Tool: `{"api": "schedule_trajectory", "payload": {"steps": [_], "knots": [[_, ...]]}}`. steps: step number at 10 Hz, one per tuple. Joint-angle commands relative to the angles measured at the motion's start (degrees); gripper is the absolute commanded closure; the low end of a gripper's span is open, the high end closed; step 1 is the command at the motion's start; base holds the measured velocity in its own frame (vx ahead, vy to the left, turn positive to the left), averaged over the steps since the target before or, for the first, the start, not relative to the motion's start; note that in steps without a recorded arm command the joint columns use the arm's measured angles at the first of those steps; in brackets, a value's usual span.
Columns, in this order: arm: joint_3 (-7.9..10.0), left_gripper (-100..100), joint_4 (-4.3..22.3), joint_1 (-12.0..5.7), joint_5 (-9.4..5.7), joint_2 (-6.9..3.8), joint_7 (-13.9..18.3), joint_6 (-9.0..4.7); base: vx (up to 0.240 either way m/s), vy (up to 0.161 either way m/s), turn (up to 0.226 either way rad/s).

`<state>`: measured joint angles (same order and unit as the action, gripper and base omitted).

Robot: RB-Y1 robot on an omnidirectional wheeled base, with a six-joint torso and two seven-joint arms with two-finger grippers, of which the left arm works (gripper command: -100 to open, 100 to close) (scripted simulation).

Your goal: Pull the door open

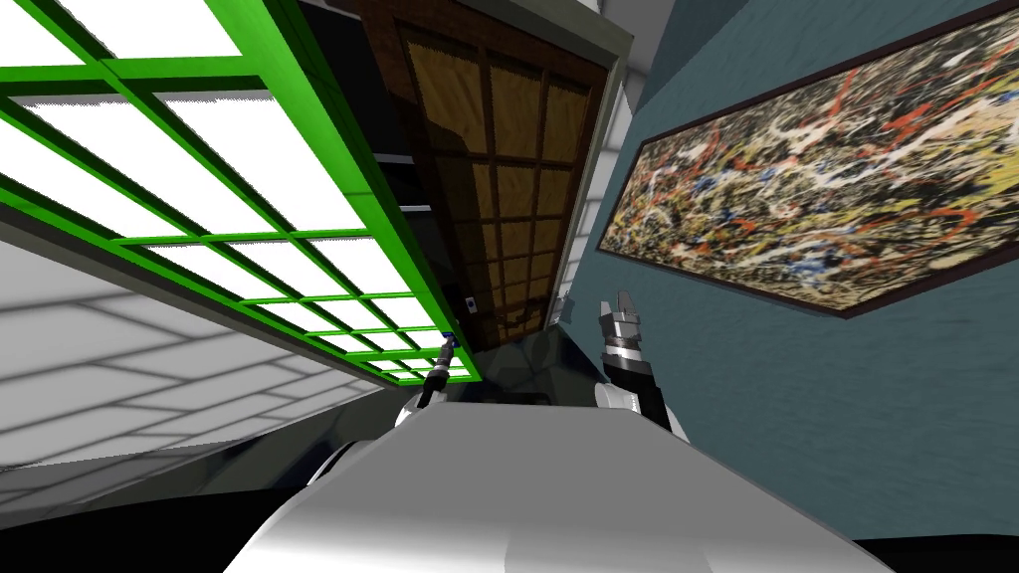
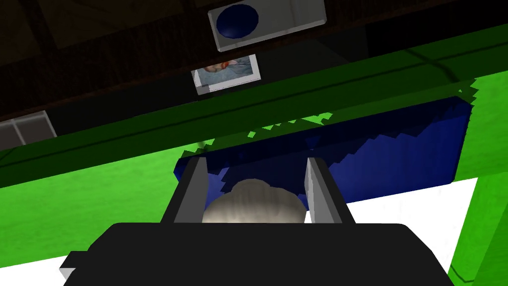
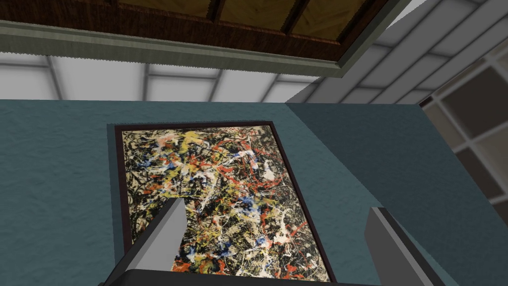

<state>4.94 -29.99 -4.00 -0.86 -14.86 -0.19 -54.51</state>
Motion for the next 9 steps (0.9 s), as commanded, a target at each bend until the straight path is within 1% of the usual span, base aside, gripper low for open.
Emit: {"api": "schedule_trajectory", "payload": {"steps": [1, 2, 3, 4, 5, 7, 8, 9], "knots": [[-0.06, 100, 0.6, -0.44, -1.49, -0.72, 2.9, -0.50, -0.051, 0.013, -0.060], [-0.06, 100, 0.6, -0.44, -1.49, -0.72, 3.4, -0.50, -0.040, 0.013, -0.033], [-0.59, 100, 0.5, -0.53, -2.47, -0.76, 5.5, -0.40, -0.035, 0.019, -0.057], [-0.59, 100, 0.5, -0.53, -2.47, -0.76, 5.8, -0.40, -0.027, 0.015, -0.028], [-1.12, 100, 0.5, -0.62, -3.45, -0.79, 7.9, -0.29, -0.044, 0.014, -0.067], [-1.12, 100, 0.5, -0.62, -3.45, -0.79, 8.2, -0.29, -0.024, 0.009, -0.019], [-1.65, 100, 0.5, -0.71, -4.42, -0.83, 10.5, -0.19, -0.022, 0.017, -0.045], [-1.65, 100, 0.5, -0.71, -4.42, -0.83, 10.5, -0.19, -0.023, 0.018, -0.047]]}}
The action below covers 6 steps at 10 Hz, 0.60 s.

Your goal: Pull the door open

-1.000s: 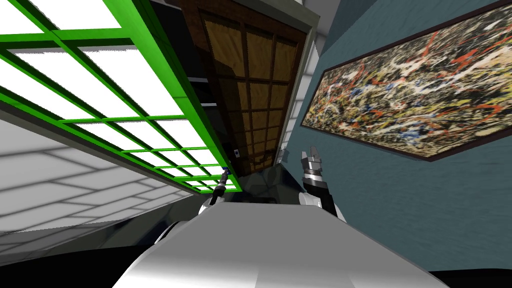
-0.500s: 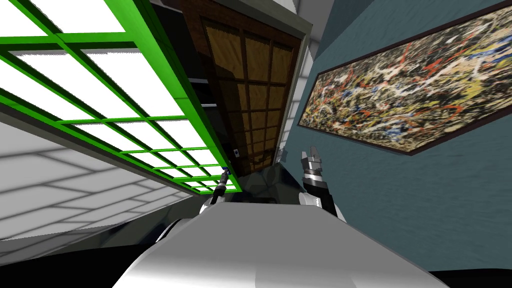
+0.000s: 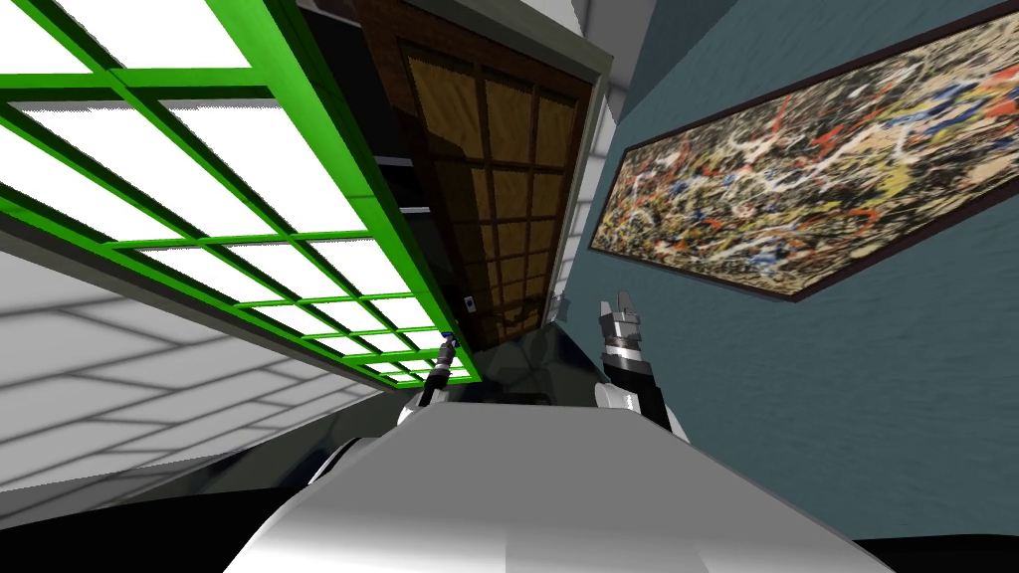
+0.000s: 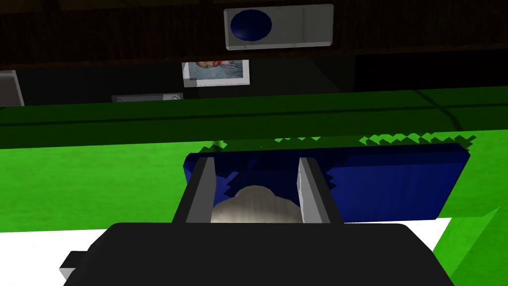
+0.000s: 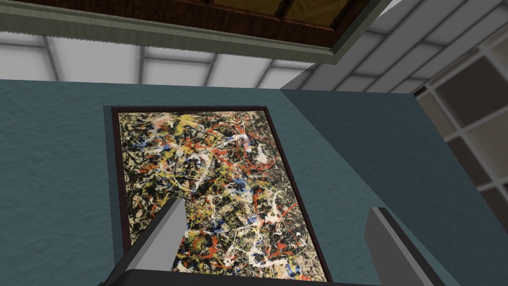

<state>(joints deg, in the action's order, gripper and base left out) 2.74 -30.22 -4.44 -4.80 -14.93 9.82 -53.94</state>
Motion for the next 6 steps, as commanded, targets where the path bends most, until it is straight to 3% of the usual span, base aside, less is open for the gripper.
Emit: {"api": "schedule_trajectory", "payload": {"steps": [1, 2, 4, 6], "knots": [[0.01, 100, 0.7, -0.36, -1.46, -0.79, 2.9, -0.65, -0.045, 0.021, -0.072], [-0.52, 100, 0.7, -0.45, -2.44, -0.82, 4.3, -0.55, -0.064, 0.033, -0.095], [-0.52, 100, 0.7, -0.45, -2.44, -0.82, 5.3, -0.55, -0.031, 0.014, -0.016], [-1.59, 100, 0.6, -0.65, -4.40, -0.89, 9.0, -0.34, -0.037, 0.015, -0.074]]}}
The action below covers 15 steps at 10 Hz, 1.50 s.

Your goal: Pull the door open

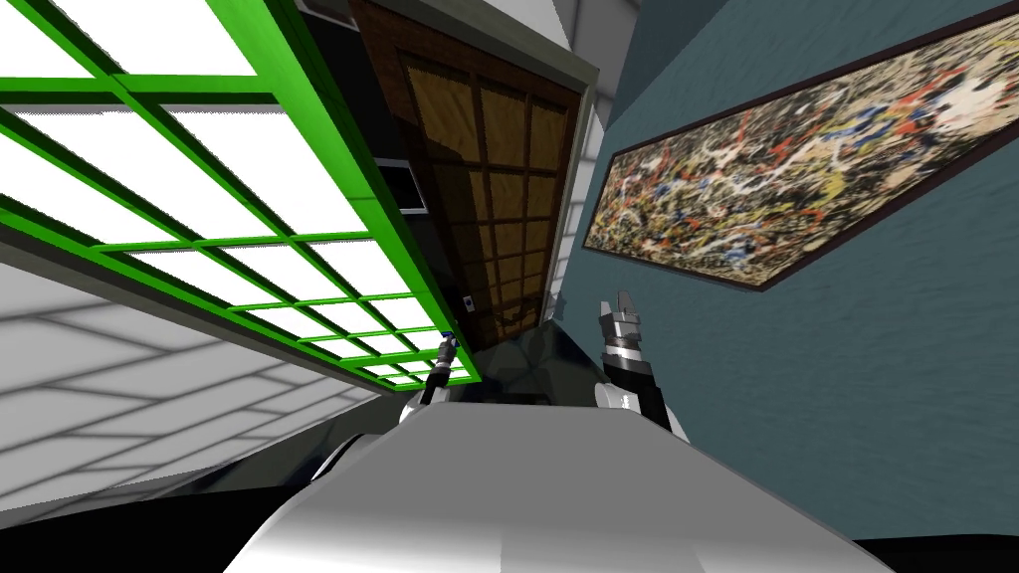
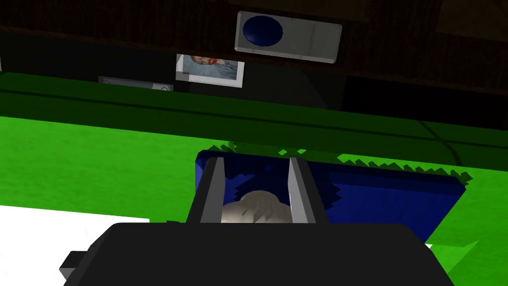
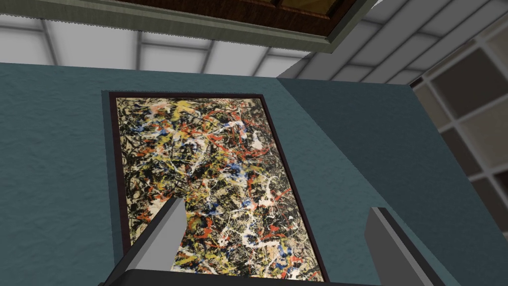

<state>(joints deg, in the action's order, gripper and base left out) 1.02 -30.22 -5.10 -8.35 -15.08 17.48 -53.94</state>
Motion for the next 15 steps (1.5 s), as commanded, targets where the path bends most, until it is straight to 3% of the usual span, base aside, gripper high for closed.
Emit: {"api": "schedule_trajectory", "payload": {"steps": [1, 2, 3, 5, 8, 9, 15], "knots": [[0.14, 100, 0.6, 0.01, -0.85, -0.74, 2.4, -0.33, -0.042, 0.021, -0.052], [-0.39, 100, 0.6, -0.09, -1.83, -0.78, 4.3, -0.23, -0.037, 0.016, -0.059], [-0.39, 100, 0.6, -0.09, -1.83, -0.78, 4.8, -0.23, -0.031, 0.015, -0.036], [-1.44, 100, 0.5, -0.28, -3.74, -0.84, 8.6, -0.02, -0.038, 0.025, -0.070], [-1.95, 100, 0.5, -0.38, -4.70, -0.88, 11.9, 0.08, -0.048, 0.021, -0.047], [-2.58, -100, -0.9, -0.35, -4.99, -0.25, 13.2, 0.46, -0.047, 0.007, -0.050], [-3.62, -100, -1.5, -0.50, -7.52, 0.23, 21.0, 1.05, -0.064, 0.020, -0.025]]}}
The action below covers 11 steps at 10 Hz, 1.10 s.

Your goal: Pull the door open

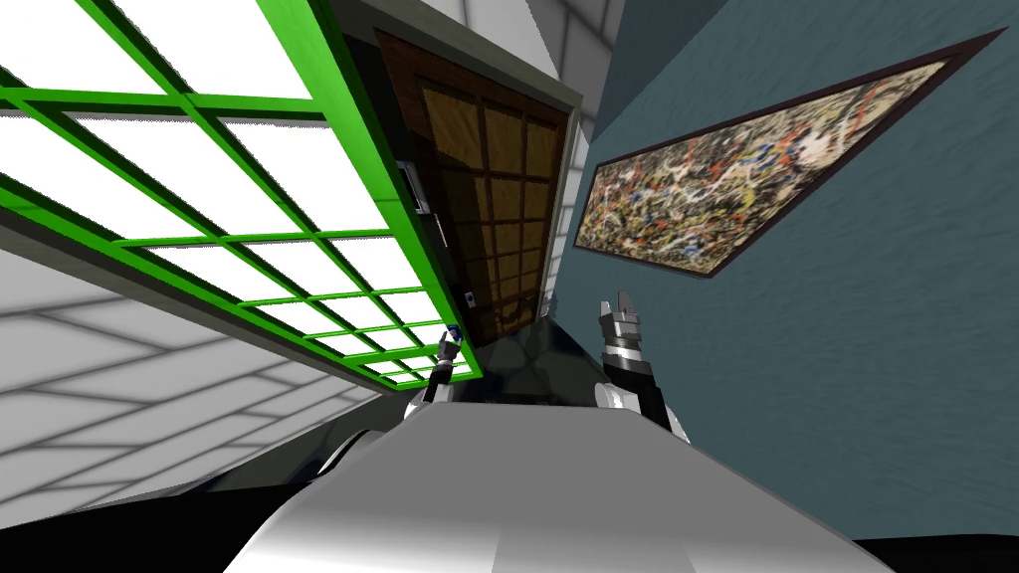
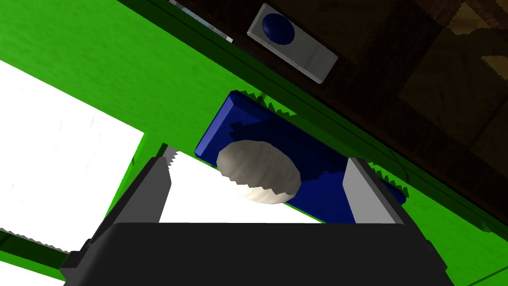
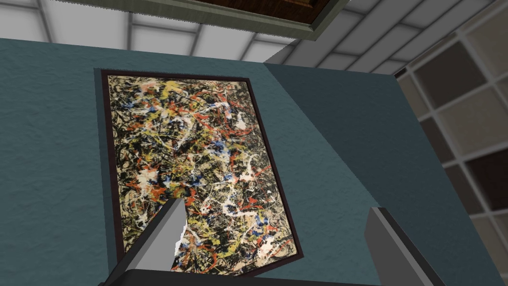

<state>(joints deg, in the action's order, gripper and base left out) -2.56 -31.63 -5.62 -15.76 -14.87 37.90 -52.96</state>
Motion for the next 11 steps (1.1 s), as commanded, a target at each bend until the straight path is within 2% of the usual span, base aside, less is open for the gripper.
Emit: {"api": "schedule_trajectory", "payload": {"steps": [1, 2, 3, 5, 6, 7, 8, 10, 11], "knots": [[-0.32, -100, -0.3, -0.03, -0.81, 0.16, 2.8, 0.24, -0.053, 0.012, -0.022], [-0.61, -100, -0.4, -0.07, -1.52, 0.29, 4.3, 0.40, -0.064, 0.021, -0.046], [-0.61, -100, -0.4, -0.07, -1.52, 0.29, 5.0, 0.40, -0.047, 0.015, -0.018], [-1.24, -100, -0.8, -0.16, -3.06, 0.59, 8.7, 0.76, -0.062, 0.015, -0.034], [-1.24, -100, -0.8, -0.16, -3.06, 0.59, 9.6, 0.76, -0.058, 0.018, -0.020], [-1.57, -100, -0.9, -0.21, -3.87, 0.74, 11.6, 0.95, -0.052, 0.022, -0.036], [-1.57, -100, -0.9, -0.21, -3.87, 0.74, 11.9, 0.95, -0.038, 0.022, -0.015], [-2.25, -100, -1.3, -0.31, -5.53, 1.06, 15.7, 1.34, -0.061, 0.023, -0.043], [-2.25, -100, -1.3, -0.31, -5.53, 1.06, 16.6, 1.34, -0.057, 0.020, -0.017]]}}
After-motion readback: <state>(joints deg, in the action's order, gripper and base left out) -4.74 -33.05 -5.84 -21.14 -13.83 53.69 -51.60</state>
